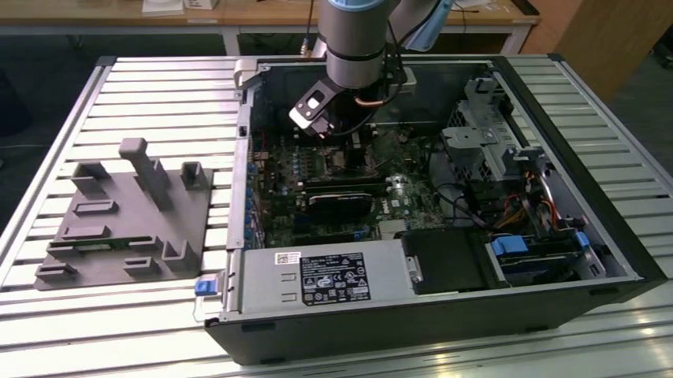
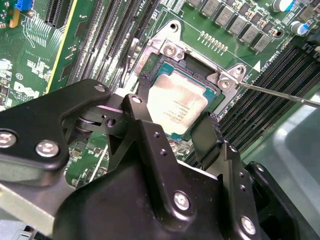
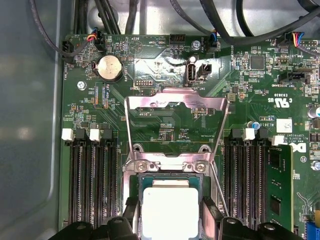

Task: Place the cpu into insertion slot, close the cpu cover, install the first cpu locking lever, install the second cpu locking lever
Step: 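Place the cpu into insertion slot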

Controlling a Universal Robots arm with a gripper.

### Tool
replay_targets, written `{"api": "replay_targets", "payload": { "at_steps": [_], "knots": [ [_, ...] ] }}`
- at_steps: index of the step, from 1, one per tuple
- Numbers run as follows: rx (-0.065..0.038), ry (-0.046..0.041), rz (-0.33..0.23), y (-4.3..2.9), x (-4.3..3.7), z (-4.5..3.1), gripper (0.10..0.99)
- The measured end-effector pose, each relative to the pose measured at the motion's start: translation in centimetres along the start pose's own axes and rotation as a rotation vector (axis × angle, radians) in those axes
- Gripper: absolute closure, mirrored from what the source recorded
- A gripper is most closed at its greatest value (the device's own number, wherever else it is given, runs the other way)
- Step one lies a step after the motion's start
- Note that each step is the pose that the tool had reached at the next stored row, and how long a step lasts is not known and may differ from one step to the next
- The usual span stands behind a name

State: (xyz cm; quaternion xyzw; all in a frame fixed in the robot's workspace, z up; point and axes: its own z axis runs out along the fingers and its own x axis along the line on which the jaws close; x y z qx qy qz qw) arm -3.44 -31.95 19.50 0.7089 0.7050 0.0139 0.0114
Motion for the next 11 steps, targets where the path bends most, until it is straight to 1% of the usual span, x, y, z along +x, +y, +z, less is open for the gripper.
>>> {"api": "replay_targets", "payload": {
  "at_steps": [2,6,11],
  "knots": [
    [0.0,0.0001,0.0,0.01,0.0,-0.18,0.478],
    [0.0,0.0,0.0,0.03,0.0,-0.85,0.478],
    [0.0,0.0001,0.0,0.05,0.0,-1.33,0.478]
  ]
}}
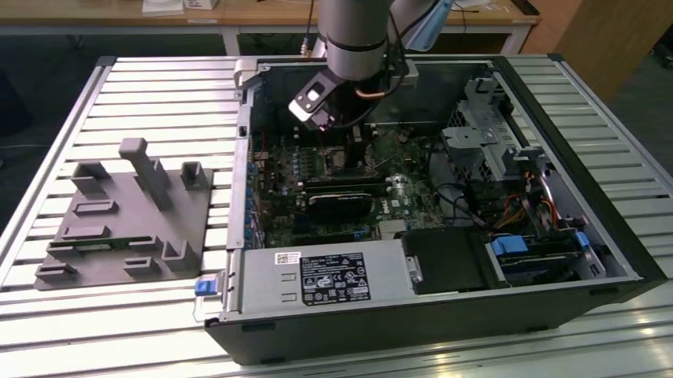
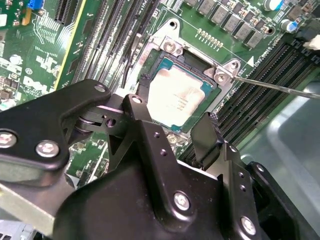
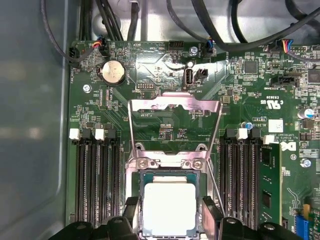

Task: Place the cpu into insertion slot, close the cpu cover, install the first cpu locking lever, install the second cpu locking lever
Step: 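Place the cpu into insertion slot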

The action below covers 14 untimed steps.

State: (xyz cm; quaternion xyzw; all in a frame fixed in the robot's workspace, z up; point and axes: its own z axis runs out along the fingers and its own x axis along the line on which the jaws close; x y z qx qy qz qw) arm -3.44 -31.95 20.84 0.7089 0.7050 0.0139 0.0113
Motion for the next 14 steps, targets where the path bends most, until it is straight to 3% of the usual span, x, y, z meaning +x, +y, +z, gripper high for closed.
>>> {"api": "replay_targets", "payload": {
  "at_steps": [11,14],
  "knots": [
    [0.0,0.0001,0.0,0.01,0.0,-0.24,0.478],
    [0.0,-0.0001,0.0,0.01,0.0,-0.26,0.557]
  ]
}}
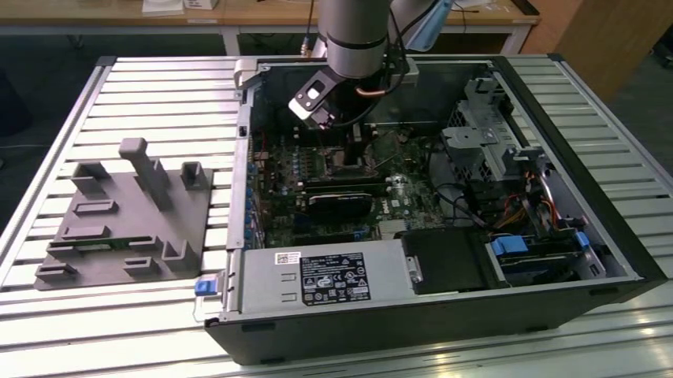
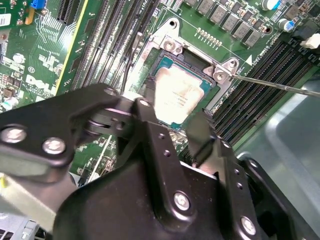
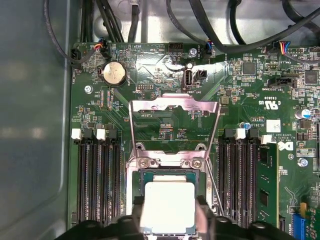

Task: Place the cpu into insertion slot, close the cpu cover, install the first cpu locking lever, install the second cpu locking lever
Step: 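Place the cpu into insertion slot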

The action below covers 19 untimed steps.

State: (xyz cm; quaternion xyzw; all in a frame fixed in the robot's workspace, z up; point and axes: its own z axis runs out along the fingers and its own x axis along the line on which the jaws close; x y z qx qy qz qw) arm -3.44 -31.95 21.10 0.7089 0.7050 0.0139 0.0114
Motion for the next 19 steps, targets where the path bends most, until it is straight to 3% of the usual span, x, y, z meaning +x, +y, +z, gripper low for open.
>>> {"api": "replay_targets", "payload": {
  "at_steps": [2,3,8,10,12,19],
  "knots": [
    [0.0,0.0001,0.0,0.0,0.0,-0.01,0.675],
    [0.0,0.0001,0.0,0.0,0.0,-0.02,0.675],
    [0.0,0.0,0.0,0.0,0.0,-0.05,0.91],
    [0.0,0.0002,0.0,0.0,0.0,-0.06,0.91],
    [0.0,0.0001,0.0,0.0,0.0,-0.08,0.98],
    [0.0,0.0001,0.0,0.01,0.0,-0.17,0.98]
  ]
}}
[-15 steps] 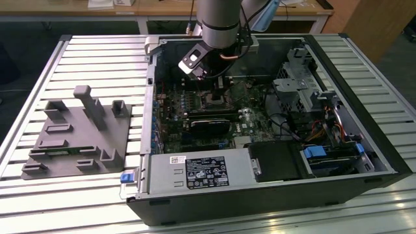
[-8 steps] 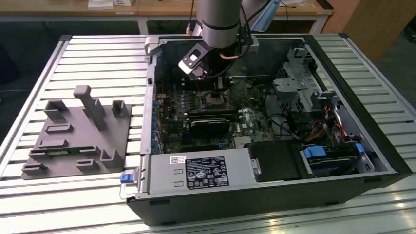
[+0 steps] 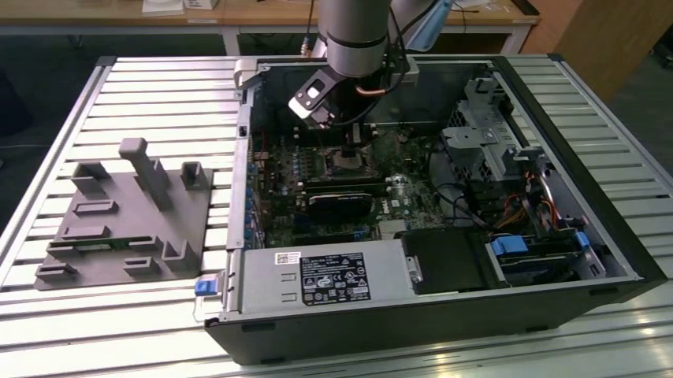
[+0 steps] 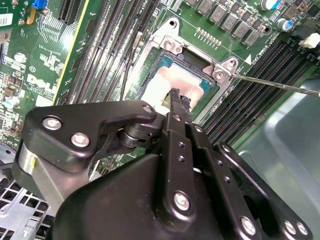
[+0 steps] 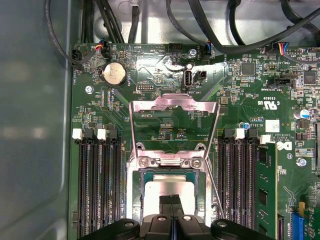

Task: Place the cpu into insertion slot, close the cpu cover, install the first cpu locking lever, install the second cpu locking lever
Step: 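Place the cpu into insertion slot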

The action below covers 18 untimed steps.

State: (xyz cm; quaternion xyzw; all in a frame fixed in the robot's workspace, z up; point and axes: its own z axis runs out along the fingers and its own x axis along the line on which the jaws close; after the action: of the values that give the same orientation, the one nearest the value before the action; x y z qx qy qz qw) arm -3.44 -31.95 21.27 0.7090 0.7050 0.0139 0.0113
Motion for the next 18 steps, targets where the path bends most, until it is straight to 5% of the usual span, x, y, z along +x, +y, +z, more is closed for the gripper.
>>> {"api": "replay_targets", "payload": {
  "at_steps": [18],
  "knots": [
    [0.0,-0.0013,0.0,-0.06,-0.03,1.35,0.98]
  ]
}}
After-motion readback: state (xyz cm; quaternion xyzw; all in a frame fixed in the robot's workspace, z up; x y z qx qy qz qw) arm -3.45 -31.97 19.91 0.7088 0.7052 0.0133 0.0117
